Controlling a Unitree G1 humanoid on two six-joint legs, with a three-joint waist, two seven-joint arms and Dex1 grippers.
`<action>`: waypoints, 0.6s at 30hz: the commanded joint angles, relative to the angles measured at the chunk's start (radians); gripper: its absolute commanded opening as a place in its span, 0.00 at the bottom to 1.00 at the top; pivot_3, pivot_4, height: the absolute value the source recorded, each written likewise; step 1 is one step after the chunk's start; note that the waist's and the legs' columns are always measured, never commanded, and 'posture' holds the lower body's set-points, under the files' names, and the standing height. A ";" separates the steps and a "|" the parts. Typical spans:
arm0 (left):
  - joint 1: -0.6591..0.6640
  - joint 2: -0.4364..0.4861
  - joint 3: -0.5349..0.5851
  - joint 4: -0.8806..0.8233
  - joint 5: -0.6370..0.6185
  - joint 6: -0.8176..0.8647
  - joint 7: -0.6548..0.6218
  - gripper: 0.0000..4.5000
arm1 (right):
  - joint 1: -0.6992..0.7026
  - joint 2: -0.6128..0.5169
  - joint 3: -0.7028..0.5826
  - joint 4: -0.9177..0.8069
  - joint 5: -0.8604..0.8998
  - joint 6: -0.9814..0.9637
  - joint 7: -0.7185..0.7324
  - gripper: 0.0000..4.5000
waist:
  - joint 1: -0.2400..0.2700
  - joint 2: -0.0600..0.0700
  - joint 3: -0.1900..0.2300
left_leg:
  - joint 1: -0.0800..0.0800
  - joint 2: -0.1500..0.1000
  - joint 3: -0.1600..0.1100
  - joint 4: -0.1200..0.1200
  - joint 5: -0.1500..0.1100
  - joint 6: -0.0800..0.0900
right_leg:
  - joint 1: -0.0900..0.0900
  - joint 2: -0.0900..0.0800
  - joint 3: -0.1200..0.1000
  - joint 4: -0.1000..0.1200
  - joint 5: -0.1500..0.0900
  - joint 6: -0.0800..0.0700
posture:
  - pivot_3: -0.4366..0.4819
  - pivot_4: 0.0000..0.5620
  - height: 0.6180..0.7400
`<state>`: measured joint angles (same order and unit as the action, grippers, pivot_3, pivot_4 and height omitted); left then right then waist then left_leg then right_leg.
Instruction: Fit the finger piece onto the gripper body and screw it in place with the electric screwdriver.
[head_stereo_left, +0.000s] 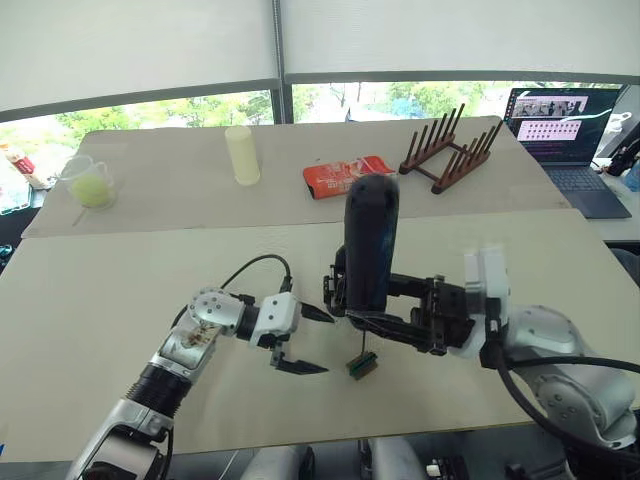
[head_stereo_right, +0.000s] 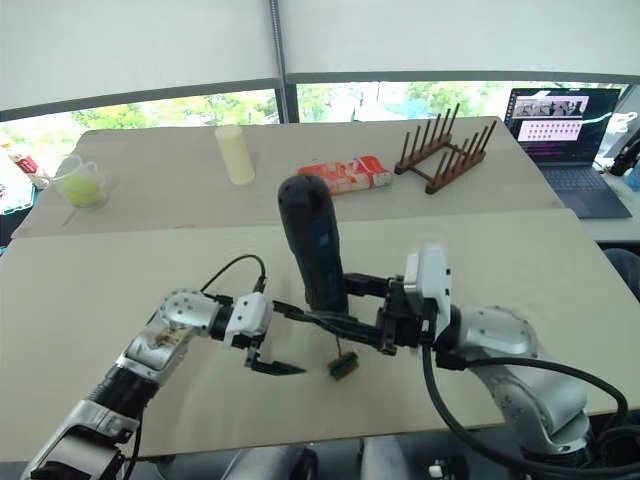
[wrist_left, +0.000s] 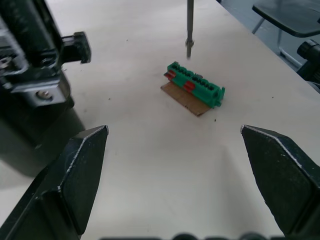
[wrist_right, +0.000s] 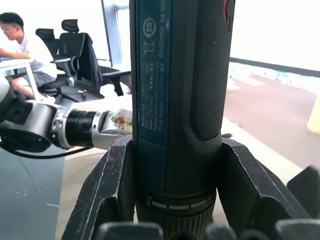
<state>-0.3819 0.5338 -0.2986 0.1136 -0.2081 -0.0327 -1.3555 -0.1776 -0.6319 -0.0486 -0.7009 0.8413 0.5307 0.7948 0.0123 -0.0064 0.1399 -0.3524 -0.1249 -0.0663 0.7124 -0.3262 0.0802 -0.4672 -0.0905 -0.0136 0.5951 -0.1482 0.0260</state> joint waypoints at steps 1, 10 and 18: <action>0.014 0.020 0.058 -0.057 -0.053 0.052 0.030 1.00 | -0.067 -0.024 -0.058 -0.051 0.098 0.025 -0.031 0.42 | 0.000 0.000 0.000 | 0.000 0.000 0.000 0.000 0.000 0.000 | 0.000 0.000 0.000 0.000 0.000 0.000 | 0.48 0.27 1.00; -0.009 -0.051 0.104 -0.018 -0.067 0.144 0.169 1.00 | -0.191 -0.078 -0.075 -0.018 0.199 0.090 -0.062 0.42 | 0.003 0.000 0.000 | 0.000 0.000 0.000 0.000 0.000 0.000 | 0.001 -0.001 0.000 0.000 0.000 0.000 | 0.48 0.27 1.00; -0.074 -0.193 0.070 0.131 0.003 0.110 0.293 1.00 | -0.199 -0.107 -0.083 -0.003 0.185 0.095 -0.032 0.42 | 0.006 0.000 0.000 | 0.000 0.000 0.000 0.001 0.000 0.000 | 0.001 -0.002 0.000 0.000 0.000 0.000 | 0.48 0.27 1.00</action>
<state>-0.4395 0.3503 -0.2207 0.2339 -0.2190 0.1044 -1.0761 -0.3547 -0.7326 -0.0929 -0.6837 1.0044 0.6409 0.7580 0.0180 -0.0068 0.1401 -0.3524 -0.1252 -0.0664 0.7133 -0.3262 0.0803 -0.4659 -0.0926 -0.0140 0.5949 -0.1481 0.0260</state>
